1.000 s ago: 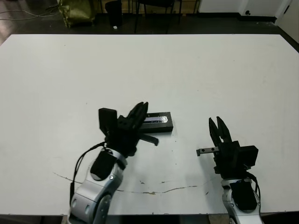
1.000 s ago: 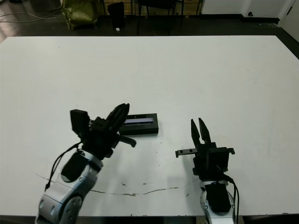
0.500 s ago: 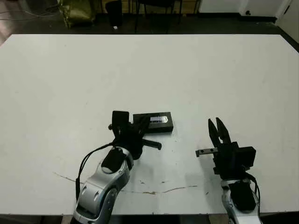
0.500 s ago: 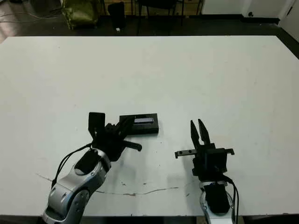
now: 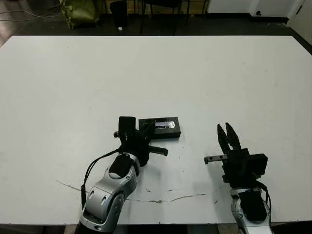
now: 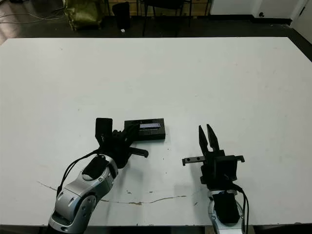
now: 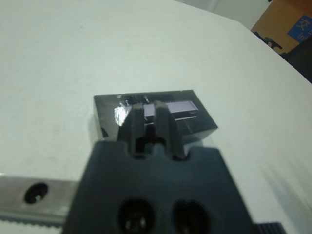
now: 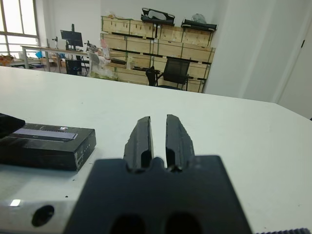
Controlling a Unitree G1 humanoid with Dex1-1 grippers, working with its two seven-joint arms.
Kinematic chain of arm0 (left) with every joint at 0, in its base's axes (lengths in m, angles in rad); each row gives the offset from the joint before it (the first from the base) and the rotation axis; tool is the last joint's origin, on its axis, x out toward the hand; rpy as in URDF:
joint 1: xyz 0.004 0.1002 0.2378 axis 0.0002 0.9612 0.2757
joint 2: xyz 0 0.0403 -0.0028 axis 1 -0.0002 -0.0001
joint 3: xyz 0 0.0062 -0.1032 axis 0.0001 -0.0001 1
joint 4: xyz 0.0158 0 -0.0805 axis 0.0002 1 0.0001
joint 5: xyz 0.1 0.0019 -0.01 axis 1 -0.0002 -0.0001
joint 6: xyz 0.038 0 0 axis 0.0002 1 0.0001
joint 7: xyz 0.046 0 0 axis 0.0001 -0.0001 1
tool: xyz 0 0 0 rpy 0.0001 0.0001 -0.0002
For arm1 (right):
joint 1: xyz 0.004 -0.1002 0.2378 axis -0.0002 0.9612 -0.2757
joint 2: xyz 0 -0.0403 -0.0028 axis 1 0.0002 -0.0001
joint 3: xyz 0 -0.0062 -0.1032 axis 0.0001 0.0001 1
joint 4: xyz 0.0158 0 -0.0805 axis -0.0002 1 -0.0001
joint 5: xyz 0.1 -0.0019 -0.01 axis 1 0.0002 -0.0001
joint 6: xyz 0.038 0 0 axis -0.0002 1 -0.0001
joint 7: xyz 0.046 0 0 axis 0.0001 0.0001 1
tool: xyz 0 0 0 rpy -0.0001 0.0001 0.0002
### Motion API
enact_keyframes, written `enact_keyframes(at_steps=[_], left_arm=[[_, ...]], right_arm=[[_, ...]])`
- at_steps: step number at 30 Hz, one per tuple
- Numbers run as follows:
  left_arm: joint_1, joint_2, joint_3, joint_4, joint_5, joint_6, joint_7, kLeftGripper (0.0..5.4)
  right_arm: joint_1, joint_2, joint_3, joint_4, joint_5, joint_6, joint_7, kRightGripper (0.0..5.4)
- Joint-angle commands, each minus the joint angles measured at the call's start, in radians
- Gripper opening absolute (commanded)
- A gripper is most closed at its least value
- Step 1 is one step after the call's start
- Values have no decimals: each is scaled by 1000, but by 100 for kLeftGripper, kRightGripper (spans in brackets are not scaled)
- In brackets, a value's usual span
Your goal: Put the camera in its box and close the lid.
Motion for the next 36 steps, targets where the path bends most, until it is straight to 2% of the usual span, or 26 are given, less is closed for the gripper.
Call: enact_keyframes(at_steps=[1, 4, 14, 24, 36], left_arm=[[-17, -65, 2, 21, 2, 21, 24, 2], [-20, -61, 7, 31, 2, 39, 37, 2], [-25, -30, 10, 88, 5, 84, 34, 2], [-11, -36, -11, 147, 44, 70, 43, 2], [24, -3, -21, 89, 46, 95, 10, 2]], right_arm=[[17, 0, 0, 2, 8, 29, -1, 0], [15, -2, 0, 13, 9, 10, 1, 0], [21, 3, 7, 5, 4, 29, -8, 0], [26, 3, 8, 11, 10, 5, -6, 0], [24, 7, 10, 6, -2, 21, -14, 0]])
